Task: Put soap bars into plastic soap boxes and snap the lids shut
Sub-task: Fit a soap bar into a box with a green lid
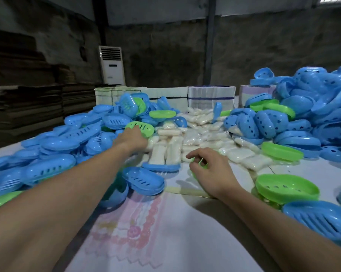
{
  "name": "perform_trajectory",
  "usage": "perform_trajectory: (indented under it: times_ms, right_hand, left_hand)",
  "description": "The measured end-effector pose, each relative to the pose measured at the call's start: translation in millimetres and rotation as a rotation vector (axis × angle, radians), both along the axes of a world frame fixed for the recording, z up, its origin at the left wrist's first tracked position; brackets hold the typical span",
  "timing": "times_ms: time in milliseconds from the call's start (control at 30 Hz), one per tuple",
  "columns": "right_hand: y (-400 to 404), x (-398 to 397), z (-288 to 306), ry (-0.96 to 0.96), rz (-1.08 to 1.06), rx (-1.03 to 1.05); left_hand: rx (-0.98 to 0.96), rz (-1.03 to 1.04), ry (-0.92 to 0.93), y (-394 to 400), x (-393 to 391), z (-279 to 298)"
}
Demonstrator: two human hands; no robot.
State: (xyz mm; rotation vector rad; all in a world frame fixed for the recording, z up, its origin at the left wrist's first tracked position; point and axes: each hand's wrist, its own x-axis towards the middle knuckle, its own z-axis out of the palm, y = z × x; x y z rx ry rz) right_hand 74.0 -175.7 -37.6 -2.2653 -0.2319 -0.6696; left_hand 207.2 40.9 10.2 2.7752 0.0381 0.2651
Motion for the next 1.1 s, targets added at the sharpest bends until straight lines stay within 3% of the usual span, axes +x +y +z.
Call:
perform_trajectory:
  times_ms: [133,333,767,933,1033,1100]
  right_hand:
    - [1,0,-1,-0.008,0.009,-0.044]
    - [-3,4,-4,-0.009,0.013,-0.082]
    - [-5,8,-6,0.01,0.026,-0.105]
    - [-7,9,-7,0.021,0.021,-0.097]
    - [-8,8,-8,0.012,0.028,-0.078]
    - [-9,9,-7,0.007,0.029,-0.079]
  left_hand:
    - [-0.075,0.139,0.137,16,20,-19]
    - [-0.178,0.182,0.03,8,39,-19]
    - [0.146,0.053,-0.08,24,38,-16]
    - [-0.149,0.07,-0.082,24,32,8]
    - [-0.179,0.068,-0.116,24,24,25]
    - [-0.363,0.049,-0.122,24,15,35]
